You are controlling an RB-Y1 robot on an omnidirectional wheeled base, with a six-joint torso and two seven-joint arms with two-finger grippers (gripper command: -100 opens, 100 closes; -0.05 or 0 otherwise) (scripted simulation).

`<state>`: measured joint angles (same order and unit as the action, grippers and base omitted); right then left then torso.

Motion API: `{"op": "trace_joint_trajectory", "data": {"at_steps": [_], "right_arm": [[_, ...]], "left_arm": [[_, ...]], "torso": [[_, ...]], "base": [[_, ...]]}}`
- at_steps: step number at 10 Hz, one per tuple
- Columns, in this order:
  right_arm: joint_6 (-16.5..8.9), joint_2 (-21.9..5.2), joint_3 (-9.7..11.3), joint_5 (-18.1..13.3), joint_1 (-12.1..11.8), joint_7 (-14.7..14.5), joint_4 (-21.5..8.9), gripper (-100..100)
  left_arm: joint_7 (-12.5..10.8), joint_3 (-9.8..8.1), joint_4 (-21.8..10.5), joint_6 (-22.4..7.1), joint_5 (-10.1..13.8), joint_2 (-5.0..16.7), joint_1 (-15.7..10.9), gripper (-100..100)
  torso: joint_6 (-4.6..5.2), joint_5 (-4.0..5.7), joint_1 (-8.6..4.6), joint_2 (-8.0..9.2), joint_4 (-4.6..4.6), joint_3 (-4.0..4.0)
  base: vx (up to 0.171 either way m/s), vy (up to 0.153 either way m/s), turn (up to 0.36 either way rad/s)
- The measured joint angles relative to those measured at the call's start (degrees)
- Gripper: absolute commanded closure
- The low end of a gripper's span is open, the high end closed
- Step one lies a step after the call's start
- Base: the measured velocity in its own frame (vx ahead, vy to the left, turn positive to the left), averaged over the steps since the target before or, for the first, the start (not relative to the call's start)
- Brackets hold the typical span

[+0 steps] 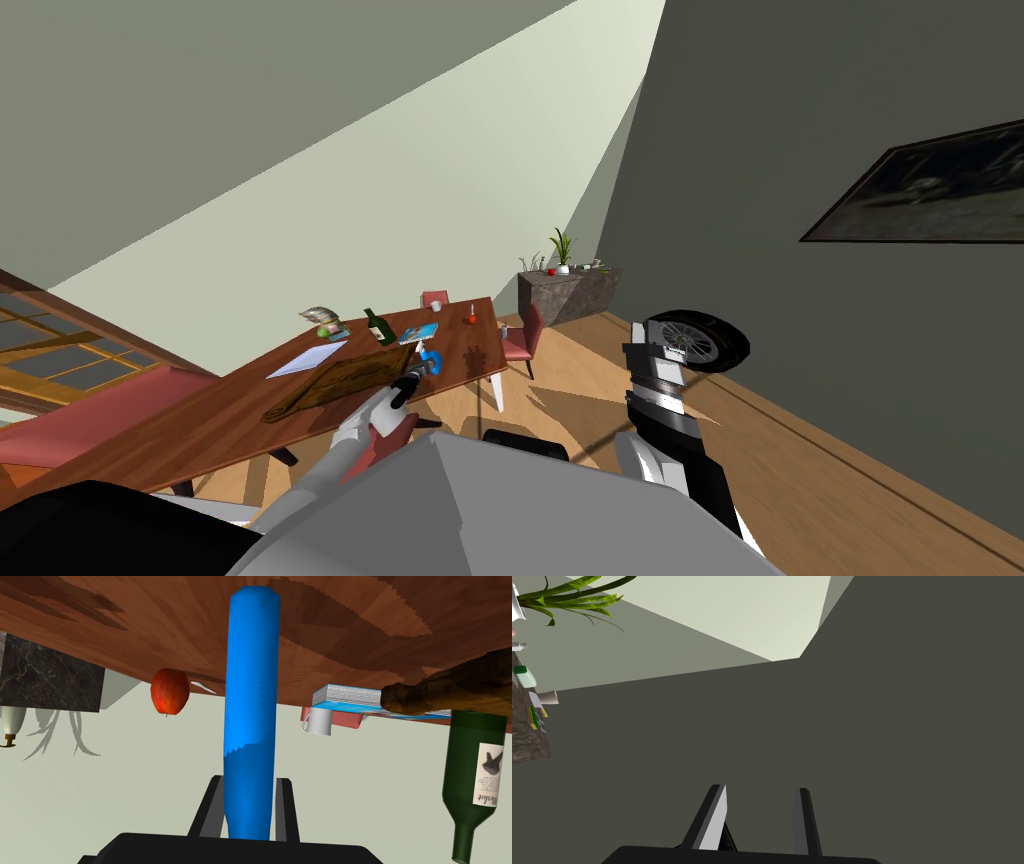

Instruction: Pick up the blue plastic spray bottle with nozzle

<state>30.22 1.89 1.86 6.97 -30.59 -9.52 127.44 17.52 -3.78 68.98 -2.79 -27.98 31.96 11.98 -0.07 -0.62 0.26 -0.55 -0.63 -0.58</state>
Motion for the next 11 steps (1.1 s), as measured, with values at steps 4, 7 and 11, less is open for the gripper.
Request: {"op": "trace_joint_trajectory", "data": {"at_steps": [4, 7, 11], "right_arm": [[0.0, 0.0, 0.0, 0.0, 0.0, 0.0, 0.0, 0], [0.0, 0.0, 0.0, 0.0, 0.01, 0.0, 0.0, 0], [0.0, 0.0, 0.0, 0.0, 0.01, 0.0, 0.0, 0]], "left_arm": [[2.73, -1.58, 5.3, 0.68, 3.43, 1.05, 6.91, 100], [5.56, -3.67, 9.07, 1.96, 5.94, 1.09, 11.63, 100], [8.1, -5.5, 12.79, 3.28, 8.86, 1.83, 16.65, 0]], "torso": [[-0.01, 0.04, -0.04, 0.12, 0.0, 0.05], [0.02, 0.04, -0.03, 0.13, 0.0, 0.06], [0.07, 0.08, -0.02, 0.19, 0.04, 0.1]], "base": [[0.072, -0.038, -0.012], [0.065, -0.027, -0.013], [0.035, -0.011, -0.001]]}}
